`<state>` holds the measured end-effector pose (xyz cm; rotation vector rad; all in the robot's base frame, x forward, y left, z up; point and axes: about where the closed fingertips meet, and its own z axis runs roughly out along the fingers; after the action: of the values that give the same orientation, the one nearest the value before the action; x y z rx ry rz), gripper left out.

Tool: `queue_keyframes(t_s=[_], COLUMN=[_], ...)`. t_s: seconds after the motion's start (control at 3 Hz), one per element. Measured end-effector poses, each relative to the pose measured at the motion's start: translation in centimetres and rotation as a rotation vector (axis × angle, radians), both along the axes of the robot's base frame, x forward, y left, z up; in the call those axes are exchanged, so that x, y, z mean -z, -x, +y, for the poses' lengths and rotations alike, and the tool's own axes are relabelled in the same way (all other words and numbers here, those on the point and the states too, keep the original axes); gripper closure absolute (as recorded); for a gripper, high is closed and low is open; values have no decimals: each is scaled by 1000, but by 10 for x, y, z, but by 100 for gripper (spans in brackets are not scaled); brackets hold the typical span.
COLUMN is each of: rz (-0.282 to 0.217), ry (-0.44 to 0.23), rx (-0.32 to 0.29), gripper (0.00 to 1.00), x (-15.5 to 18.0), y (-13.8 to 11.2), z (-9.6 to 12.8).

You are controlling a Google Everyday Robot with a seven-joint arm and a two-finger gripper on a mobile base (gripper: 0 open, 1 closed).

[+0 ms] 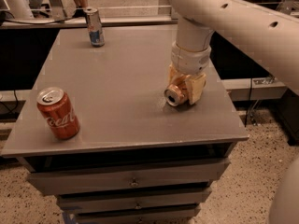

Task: Knock orange can over

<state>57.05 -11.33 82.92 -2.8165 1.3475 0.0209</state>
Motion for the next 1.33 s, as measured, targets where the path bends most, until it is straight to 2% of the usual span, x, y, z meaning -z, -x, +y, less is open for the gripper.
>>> queue_keyframes(t_s=[0.33,0.67,1.0,1.33], rz=[9,18,33,85], ry=[-4,-12,-42,-123], rx=[-18,-25,-7,130], gripper=[0,0,0,0], x=[-2,-3,-5,-4], y=[1,2,1,-11], z=[1,2,1,-20])
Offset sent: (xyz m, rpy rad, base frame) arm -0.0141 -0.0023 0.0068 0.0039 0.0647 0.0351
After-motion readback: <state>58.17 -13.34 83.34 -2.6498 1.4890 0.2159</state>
